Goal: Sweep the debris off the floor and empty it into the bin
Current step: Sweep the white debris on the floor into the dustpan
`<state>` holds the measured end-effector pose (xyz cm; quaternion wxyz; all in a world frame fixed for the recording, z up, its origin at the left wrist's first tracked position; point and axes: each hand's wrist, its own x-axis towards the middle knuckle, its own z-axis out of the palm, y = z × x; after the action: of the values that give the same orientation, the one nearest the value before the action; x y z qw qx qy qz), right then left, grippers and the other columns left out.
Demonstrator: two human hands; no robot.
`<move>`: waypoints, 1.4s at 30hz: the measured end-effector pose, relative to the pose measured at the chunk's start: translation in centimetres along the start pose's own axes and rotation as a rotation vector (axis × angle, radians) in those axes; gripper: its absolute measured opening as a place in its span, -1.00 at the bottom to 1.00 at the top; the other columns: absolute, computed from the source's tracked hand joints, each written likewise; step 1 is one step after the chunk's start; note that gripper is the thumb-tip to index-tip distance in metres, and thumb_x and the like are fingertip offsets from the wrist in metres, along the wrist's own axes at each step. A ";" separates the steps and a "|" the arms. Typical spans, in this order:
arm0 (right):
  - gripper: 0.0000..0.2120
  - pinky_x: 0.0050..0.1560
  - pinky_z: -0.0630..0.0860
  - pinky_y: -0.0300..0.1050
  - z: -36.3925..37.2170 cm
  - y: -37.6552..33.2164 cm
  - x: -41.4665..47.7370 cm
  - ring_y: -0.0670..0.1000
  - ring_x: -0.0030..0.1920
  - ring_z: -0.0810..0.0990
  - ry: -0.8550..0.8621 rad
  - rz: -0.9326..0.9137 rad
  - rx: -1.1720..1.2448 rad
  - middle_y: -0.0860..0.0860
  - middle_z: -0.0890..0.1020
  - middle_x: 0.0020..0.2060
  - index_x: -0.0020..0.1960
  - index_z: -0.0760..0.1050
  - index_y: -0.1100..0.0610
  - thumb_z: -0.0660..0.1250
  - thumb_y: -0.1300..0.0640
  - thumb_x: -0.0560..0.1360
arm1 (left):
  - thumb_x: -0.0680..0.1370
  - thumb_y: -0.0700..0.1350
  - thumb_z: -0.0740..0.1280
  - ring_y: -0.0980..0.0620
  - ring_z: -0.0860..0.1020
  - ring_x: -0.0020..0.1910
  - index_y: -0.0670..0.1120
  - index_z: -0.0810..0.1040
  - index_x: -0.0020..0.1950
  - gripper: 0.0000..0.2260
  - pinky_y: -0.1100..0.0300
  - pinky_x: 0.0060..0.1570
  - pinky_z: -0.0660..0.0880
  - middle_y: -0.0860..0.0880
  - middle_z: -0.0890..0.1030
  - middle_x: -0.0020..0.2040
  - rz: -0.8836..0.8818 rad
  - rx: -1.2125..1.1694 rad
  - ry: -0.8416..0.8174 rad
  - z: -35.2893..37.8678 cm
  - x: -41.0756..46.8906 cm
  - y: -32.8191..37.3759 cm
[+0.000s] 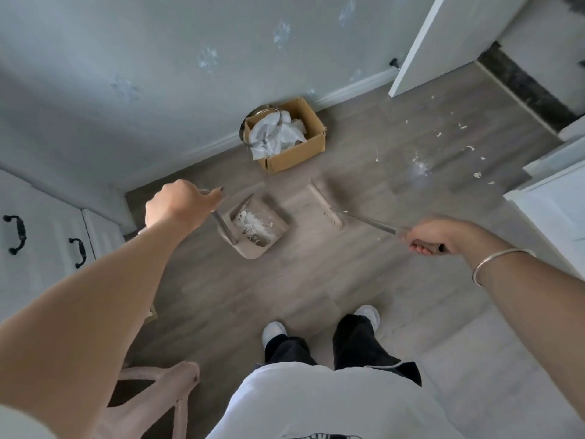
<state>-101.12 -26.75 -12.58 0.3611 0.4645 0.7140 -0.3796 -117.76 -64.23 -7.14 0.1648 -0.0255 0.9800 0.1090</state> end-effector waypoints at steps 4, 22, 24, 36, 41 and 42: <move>-0.77 -0.69 0.33 -0.40 -4.2 4.4 1.3 -0.12 -0.72 0.38 0.037 0.051 0.096 0.10 0.47 -0.51 -0.27 0.42 0.26 0.25 0.29 0.56 | 0.52 0.24 0.27 -0.05 0.44 -0.45 -0.11 0.50 -0.37 -0.54 0.21 -0.47 0.27 -0.07 0.51 -0.39 0.051 0.076 -0.004 1.8 0.0 6.2; -0.74 -0.45 0.42 -0.25 -22.2 19.3 7.7 0.01 -0.57 0.47 0.141 0.209 -0.385 0.05 0.54 -0.63 -0.22 0.53 0.20 0.33 0.01 0.48 | 0.49 0.28 0.31 -0.06 0.42 -0.51 -0.17 0.46 -0.40 -0.46 0.25 -0.48 0.27 -0.08 0.47 -0.47 0.106 0.138 -0.045 10.2 -3.7 31.6; -0.72 -0.39 0.44 -0.26 -23.6 20.0 7.7 0.01 -0.57 0.50 0.236 0.220 -0.404 0.01 0.53 -0.68 -0.32 0.52 0.17 0.34 -0.02 0.42 | 0.49 0.29 0.30 -0.03 0.40 -0.51 -0.14 0.43 -0.38 -0.49 0.26 -0.49 0.24 -0.07 0.46 -0.46 0.137 0.113 -0.037 10.5 -3.8 33.3; -0.70 -0.11 0.39 -0.16 -26.4 19.8 12.2 0.10 -0.03 0.61 0.446 0.214 -0.393 0.07 0.67 0.04 0.11 0.59 0.11 0.35 -0.01 0.44 | 0.52 0.22 0.30 -0.03 0.44 -0.47 -0.19 0.58 -0.30 -0.52 0.23 -0.47 0.29 -0.10 0.50 -0.42 0.242 0.198 -0.030 10.4 -0.2 40.2; -0.68 0.00 0.44 -0.12 -27.7 17.7 14.0 0.15 0.16 0.59 0.497 0.180 -0.385 0.11 0.62 0.12 0.18 0.55 0.15 0.30 -0.01 0.51 | 0.53 0.23 0.27 -0.03 0.44 -0.48 -0.15 0.55 -0.27 -0.54 0.24 -0.48 0.27 -0.09 0.50 -0.44 0.280 0.203 -0.044 10.1 3.5 42.1; -0.67 0.01 0.44 -0.12 -28.1 16.9 14.6 0.16 0.16 0.58 0.501 0.176 -0.375 0.12 0.62 0.13 0.18 0.55 0.16 0.29 -0.02 0.52 | 0.53 0.24 0.26 -0.03 0.44 -0.48 -0.15 0.56 -0.28 -0.53 0.24 -0.48 0.27 -0.09 0.49 -0.44 0.285 0.211 -0.047 10.0 4.8 42.6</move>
<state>-94.32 8.30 -16.05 0.2849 0.5287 0.7953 -0.0828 -122.80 -20.51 -9.16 0.1723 0.1338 0.9755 0.0283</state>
